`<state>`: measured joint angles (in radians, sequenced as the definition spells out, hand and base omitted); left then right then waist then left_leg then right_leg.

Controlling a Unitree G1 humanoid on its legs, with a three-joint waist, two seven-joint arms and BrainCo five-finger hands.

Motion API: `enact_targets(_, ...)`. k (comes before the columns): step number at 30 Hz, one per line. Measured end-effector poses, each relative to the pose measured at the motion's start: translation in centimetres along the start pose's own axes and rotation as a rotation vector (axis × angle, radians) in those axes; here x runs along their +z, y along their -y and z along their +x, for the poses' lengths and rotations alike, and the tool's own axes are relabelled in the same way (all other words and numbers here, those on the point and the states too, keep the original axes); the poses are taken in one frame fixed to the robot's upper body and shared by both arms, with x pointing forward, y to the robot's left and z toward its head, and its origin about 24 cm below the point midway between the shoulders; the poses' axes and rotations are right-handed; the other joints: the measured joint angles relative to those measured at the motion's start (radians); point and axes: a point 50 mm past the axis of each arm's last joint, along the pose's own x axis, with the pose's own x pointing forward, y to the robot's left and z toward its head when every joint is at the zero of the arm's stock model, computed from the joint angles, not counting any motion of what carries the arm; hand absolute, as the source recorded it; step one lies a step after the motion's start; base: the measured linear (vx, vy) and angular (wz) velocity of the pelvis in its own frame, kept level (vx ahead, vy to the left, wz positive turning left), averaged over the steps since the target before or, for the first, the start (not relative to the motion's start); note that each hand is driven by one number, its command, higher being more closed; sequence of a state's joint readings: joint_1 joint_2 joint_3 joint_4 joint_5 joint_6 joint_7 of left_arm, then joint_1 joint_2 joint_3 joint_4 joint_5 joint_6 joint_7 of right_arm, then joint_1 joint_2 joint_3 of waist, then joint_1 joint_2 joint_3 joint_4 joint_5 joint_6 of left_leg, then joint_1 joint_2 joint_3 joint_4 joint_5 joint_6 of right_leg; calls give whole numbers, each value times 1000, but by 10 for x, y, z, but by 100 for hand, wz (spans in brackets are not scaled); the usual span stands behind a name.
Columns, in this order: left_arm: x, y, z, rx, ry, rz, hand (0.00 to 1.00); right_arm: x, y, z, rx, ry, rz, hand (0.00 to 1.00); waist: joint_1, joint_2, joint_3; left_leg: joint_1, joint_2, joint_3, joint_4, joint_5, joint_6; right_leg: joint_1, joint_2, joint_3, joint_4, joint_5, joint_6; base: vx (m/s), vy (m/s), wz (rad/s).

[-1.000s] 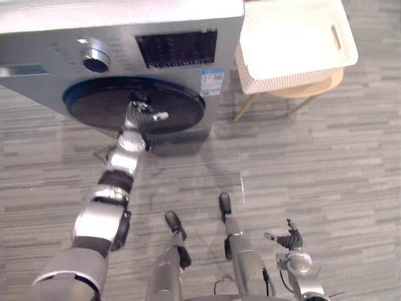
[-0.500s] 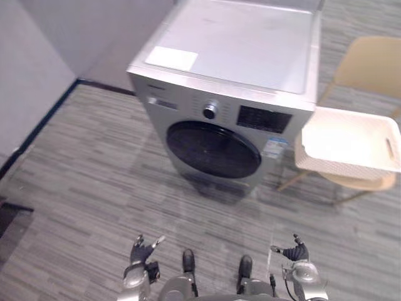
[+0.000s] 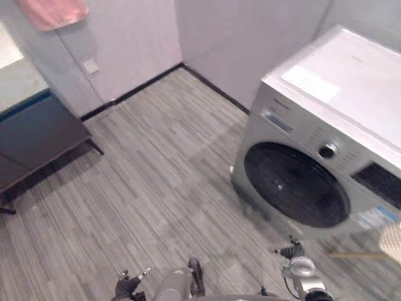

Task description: Pick up the laundry basket with both hands and put the clothes into the washing machine.

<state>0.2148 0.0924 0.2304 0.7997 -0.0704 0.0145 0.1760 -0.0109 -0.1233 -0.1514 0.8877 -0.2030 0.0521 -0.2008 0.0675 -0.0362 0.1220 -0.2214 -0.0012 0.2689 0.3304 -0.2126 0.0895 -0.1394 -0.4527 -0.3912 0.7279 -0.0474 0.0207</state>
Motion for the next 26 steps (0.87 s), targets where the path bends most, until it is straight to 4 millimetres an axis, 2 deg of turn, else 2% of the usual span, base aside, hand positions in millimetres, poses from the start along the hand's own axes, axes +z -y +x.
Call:
enact_targets(1, 4, -2, 1, 2, 15, 7, 0, -2, -4, -1, 16, -7, -5, 0, -6, 1, 7, 10, 2, -37, -2, -2, 6, -32, 27, 54, 69, -49, 41, 455, 137, 134)
enact_targets(2, 11, -3, 2, 6, 37, 8, 0, -4, -12, -3, 39, -20, 2, 0, -25, -9, 12, 36, -4, -101, -22, -4, 9, -89, 93, 103, 136, -147, 60, 387, 26, 144)
enact_targets(3, 16, -7, 4, 15, 54, 13, 0, -4, -15, -3, 46, -22, 7, 0, -31, -22, 17, 74, -12, -142, -43, -6, 12, -133, 149, 121, 126, -198, 49, 406, 20, 138)
enact_targets(5, 20, -4, 4, 7, 64, 3, 0, -2, -14, -3, 43, -14, 13, 0, -29, -28, 25, 145, -38, -209, -82, -20, 21, -216, 219, 139, 65, -230, 38, 380, 4, 106)
enact_targets(6, 22, -2, 4, 2, 69, 0, 0, 0, -14, -3, 40, -5, 15, 0, -35, -23, 27, 161, -41, -233, -88, -24, 22, -247, 245, 149, 23, -227, 44, 437, -37, 141)
enact_targets(7, 28, 3, 5, -8, 85, -3, 0, 5, -11, -2, 32, 17, 19, 0, -55, -11, 38, 185, -50, -302, -90, -40, 23, -301, 281, 157, -97, -199, 68, 467, -83, 148)
enact_targets(8, 33, 5, 6, -15, 98, -5, 0, 5, -10, -2, 30, 19, 16, 0, -59, -11, 51, 219, -59, -345, -103, -41, 20, -321, 303, 178, -213, -156, 78, 491, -105, 169)
enact_targets(9, 38, 7, 7, -19, 112, -5, 0, 3, -8, -2, 27, 16, 13, 0, -62, -14, 69, 260, -69, -387, -124, -42, 18, -319, 317, 214, -354, -94, 79, 601, -216, 179)
enact_targets(10, 42, 10, 8, -27, 124, -5, 0, -2, -4, -3, 19, 7, 7, 0, -68, -26, 75, 288, -82, -444, -124, -60, -3, -319, 312, 257, -477, -27, 89, 515, -233, 194)
enact_targets(11, 42, 10, 7, -28, 130, -2, 0, -7, -2, -4, 13, -3, 1, 0, -76, -31, 77, 317, -86, -482, -119, -89, -15, -320, 307, 289, -483, -6, 81, 633, -338, 246)
enact_targets(12, 37, 12, 6, -37, 119, 9, 0, -16, 4, -8, 1, -13, -13, 0, -88, -14, 77, 337, -69, -538, -68, -133, -46, -320, 292, 301, -360, 78, 41, 558, -339, 195)
enact_targets(13, 36, 15, 5, -41, 114, 4, 0, -16, 6, -8, -5, -6, -16, 0, -90, -4, 77, 331, -62, -534, -23, -137, -63, -321, 292, 272, -321, 72, 21, 657, -382, 163)
enact_targets(14, 32, 19, 3, -49, 107, 0, 0, -10, 9, -8, -9, 18, -17, 0, -84, 35, 68, 271, -14, -485, 109, -144, -129, -300, 303, 219, -299, 31, -8, 428, -248, 75)
enact_targets(15, 30, 20, 2, -49, 102, -1, 0, -5, 8, -8, -6, 39, -11, 0, -80, 46, 68, 234, 13, -442, 188, -134, -167, -285, 318, 201, -298, 16, -24, 500, -269, 53)
enact_targets(16, 27, 19, 1, -36, 87, -33, 0, 4, 4, -9, 9, 78, 1, 0, -73, 51, 69, 168, 65, -346, 353, -77, -226, -243, 348, 177, -306, -13, -46, 382, -221, 19)
enact_targets(17, 22, 18, 0, -31, 74, -45, 0, 9, 0, -9, 20, 100, -6, 0, -69, 50, 70, 124, 120, -289, 459, -31, -227, -200, 372, 170, -323, -27, -65, 613, -334, 6)
enact_targets(18, 23, 22, 0, -41, 73, -44, 0, 11, -5, -11, 31, 106, 3, 0, -52, 45, 71, 104, 178, -205, 527, -53, -195, -135, 393, 162, -356, -35, -77, 381, -198, 5)
enact_targets(20, 32, 28, -1, -60, 108, -50, 0, 14, -8, -12, 31, 114, 22, 0, -53, 19, 63, 67, 214, -110, 488, -78, -154, -70, 383, 145, -414, -36, -79, 340, -141, 23)
enact_targets(21, 41, 33, -1, -70, 136, -59, 0, 14, -7, -12, 27, 114, 30, 0, -50, 11, 63, 39, 227, -68, 410, -81, -148, -46, 375, 139, -444, -34, -76, 244, -62, 27)
enact_targets(22, 43, 34, -1, -72, 144, -54, 0, 14, -6, -11, 21, 112, 36, 0, -50, 13, 63, 27, 234, -59, 357, -80, -151, -35, 373, 130, -457, -33, -74, 186, 3, 25)
enact_targets(23, 46, 36, 0, -75, 151, -48, 0, 12, -4, -11, 11, 102, 44, 0, -51, 21, 58, 23, 246, -43, 210, -58, -172, -23, 372, 113, -471, -30, -68, 142, 50, 17)
enact_targets(24, 46, 39, -1, -82, 151, -51, 0, 9, -2, -11, -2, 91, 40, 0, -49, 41, 46, 26, 251, -42, 64, 39, -187, -22, 385, 108, -474, -33, -50, 134, 72, 9)
enact_targets(25, 45, 41, -1, -85, 147, -53, 0, 7, 1, -11, -12, 87, 37, 0, -48, 59, 40, 26, 260, -48, 14, 100, -195, -23, 397, 108, -474, -39, -40, 114, 129, -1)
enact_targets(26, 46, 39, 1, -81, 141, -43, 0, 5, -5, -12, -4, 69, 49, 0, -45, 44, 36, 44, 248, -45, -10, 98, -198, -20, 383, 117, -474, -37, -26, 66, 98, -4)
